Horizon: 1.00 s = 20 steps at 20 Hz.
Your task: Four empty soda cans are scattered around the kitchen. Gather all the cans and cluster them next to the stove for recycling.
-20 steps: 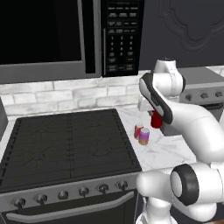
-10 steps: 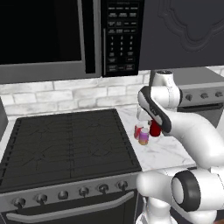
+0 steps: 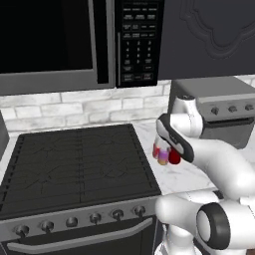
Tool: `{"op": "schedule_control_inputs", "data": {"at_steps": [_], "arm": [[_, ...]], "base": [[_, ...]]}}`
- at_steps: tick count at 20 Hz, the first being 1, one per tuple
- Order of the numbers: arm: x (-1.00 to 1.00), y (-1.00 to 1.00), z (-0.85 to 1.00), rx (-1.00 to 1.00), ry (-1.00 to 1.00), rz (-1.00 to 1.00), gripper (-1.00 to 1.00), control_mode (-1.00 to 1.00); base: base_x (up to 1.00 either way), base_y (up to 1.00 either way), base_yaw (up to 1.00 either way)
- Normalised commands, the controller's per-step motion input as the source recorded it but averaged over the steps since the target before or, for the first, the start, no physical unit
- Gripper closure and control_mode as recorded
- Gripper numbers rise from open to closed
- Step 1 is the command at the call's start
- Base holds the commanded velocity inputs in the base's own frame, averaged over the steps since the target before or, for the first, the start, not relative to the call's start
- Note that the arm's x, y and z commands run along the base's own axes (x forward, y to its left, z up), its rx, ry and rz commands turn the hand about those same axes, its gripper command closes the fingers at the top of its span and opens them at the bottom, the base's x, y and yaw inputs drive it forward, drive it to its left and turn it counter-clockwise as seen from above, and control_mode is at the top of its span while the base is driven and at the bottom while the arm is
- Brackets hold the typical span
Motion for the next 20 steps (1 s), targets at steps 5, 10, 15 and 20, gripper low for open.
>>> {"op": "schedule_control_inputs", "data": {"at_steps": [5,10,15,20], "arm": [[0.00,0.00,-0.40,0.00,-0.03,0.00,1.00,-1.00],[0.00,0.00,-0.34,0.00,-0.04,0.00,1.00,-1.00],[0.02,0.00,-0.27,0.00,-0.01,0.00,1.00,-1.00],[0.14,0.00,-0.21,0.00,0.00,0.00,1.00,-1.00]], "base": [[0.00,0.00,0.00],[0.00,0.00,0.00],[0.00,0.00,0.00],[0.00,0.00,0.00]]}}
